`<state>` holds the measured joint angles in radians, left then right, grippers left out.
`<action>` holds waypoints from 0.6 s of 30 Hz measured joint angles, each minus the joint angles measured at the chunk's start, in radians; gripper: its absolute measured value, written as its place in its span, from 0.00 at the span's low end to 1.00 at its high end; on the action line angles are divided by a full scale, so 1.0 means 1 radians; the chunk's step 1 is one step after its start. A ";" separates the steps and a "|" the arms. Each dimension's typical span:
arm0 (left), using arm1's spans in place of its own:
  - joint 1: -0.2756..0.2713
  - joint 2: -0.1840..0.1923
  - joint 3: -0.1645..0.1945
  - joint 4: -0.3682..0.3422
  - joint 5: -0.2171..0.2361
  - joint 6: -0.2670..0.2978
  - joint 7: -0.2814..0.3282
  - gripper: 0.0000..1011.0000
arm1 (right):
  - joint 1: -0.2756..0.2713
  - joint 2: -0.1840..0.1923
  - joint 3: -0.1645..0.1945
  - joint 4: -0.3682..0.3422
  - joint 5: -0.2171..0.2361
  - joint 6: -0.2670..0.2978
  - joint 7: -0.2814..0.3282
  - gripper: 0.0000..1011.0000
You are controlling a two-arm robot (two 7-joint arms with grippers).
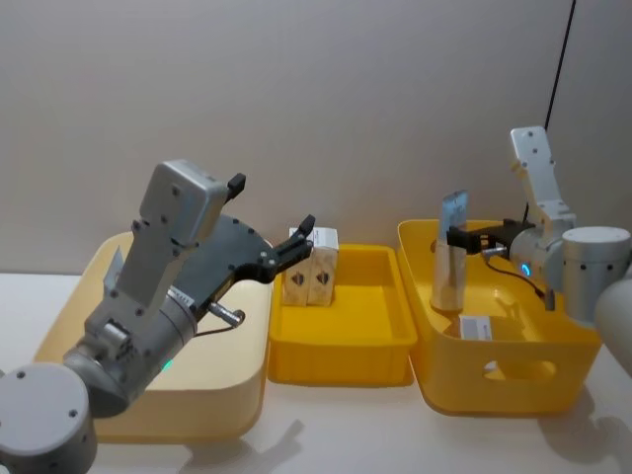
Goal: Bimanual collaborative sorting of washing and personal care products
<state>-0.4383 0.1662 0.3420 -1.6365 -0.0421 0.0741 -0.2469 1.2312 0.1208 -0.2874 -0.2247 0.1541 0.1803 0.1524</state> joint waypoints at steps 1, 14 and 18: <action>0.000 0.000 0.000 0.000 0.000 0.000 0.000 0.99 | 0.005 0.000 -0.002 0.010 0.001 -0.002 0.001 0.99; 0.000 0.000 0.000 0.000 0.000 0.000 0.000 0.99 | 0.055 -0.008 -0.018 0.106 0.012 -0.024 0.008 0.99; 0.000 0.000 0.000 0.000 0.000 0.000 0.000 0.99 | 0.062 -0.009 -0.020 0.119 0.014 -0.027 0.009 0.99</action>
<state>-0.4383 0.1662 0.3420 -1.6365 -0.0423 0.0741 -0.2469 1.2936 0.1114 -0.3072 -0.1060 0.1678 0.1528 0.1619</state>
